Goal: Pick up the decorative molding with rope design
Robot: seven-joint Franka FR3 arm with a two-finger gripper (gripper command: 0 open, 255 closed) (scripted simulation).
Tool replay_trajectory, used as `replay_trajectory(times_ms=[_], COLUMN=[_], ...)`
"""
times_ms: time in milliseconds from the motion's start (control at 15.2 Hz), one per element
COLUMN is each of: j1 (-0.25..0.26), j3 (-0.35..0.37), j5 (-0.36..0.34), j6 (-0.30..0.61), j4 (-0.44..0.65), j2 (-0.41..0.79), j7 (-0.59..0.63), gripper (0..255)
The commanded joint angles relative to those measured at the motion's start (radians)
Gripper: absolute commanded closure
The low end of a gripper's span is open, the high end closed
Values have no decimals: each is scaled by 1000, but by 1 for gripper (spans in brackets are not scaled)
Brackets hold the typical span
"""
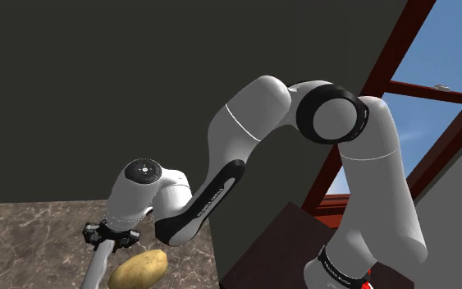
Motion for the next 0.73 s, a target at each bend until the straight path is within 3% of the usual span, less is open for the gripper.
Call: replay_trajectory(times_ms=[0, 660], j1=[-16, -74], j3=[20, 95], j5=[15, 84], j6=[-17, -88], j4=[-5, -24], j2=[-20, -103], j7=[-16, -79], gripper=[255, 255])
